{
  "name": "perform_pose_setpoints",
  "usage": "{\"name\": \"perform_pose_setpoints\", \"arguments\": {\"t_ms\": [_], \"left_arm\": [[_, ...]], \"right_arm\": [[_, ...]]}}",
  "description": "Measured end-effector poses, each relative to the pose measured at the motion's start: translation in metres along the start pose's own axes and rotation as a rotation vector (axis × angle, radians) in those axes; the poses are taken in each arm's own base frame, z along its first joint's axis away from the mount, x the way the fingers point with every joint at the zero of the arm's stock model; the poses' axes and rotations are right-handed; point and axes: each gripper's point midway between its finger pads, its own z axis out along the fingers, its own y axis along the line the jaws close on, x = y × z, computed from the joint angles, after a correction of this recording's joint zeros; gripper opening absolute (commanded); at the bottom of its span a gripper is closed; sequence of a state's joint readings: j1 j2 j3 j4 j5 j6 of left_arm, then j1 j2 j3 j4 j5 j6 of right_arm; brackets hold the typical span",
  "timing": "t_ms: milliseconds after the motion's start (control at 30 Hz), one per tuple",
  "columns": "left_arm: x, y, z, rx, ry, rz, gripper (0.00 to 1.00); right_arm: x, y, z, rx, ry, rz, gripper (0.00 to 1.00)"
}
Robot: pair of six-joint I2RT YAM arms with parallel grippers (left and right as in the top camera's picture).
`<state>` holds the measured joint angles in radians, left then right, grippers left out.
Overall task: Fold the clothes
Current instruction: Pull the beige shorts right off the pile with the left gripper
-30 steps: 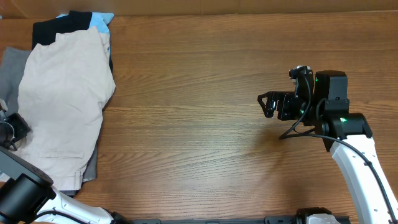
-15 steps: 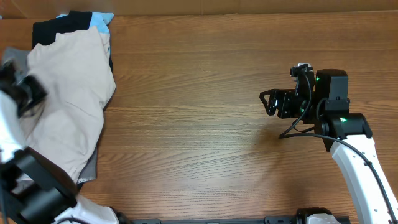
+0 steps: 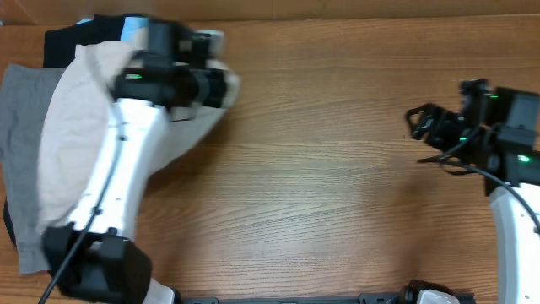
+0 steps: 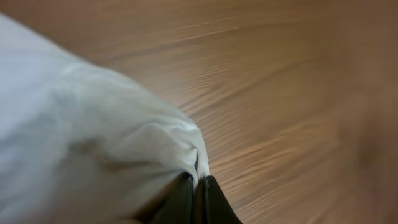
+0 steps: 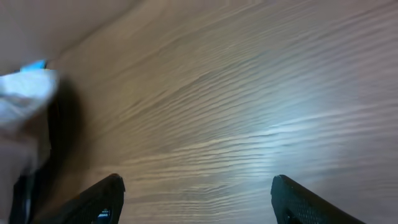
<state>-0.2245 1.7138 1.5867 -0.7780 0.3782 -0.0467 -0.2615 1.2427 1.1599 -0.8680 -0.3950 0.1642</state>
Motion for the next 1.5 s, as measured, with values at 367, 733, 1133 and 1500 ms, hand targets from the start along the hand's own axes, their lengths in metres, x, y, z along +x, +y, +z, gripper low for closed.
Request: {"name": "perform_pose_setpoints", "arguments": {"t_ms": [367,733,1133,1500], "left_arm": [[0.061,-0.166,0.141,0.281,0.126,0.258,0.04],[0.086,-0.239,0.172,0.398,0.081,0.363,0.05],[0.072,-0.264,0.141,0.415,0.148,0.349,1.00],[-0.089,-0.072,-0.019,0.115,-0.042,0.051,1.00]], "right_arm": [[-0.017,-0.062,-0.032,0.116,-0.071,0.146,0.85],[-0.026,-0.086,-0.045,0.161,-0.121,0.165,0.90],[-0.028,-0.085,-0.049,0.104,-0.132,0.147,0.91],[0.041,-0.029,-0.026,-0.015,0.170,0.052,0.88]]}}
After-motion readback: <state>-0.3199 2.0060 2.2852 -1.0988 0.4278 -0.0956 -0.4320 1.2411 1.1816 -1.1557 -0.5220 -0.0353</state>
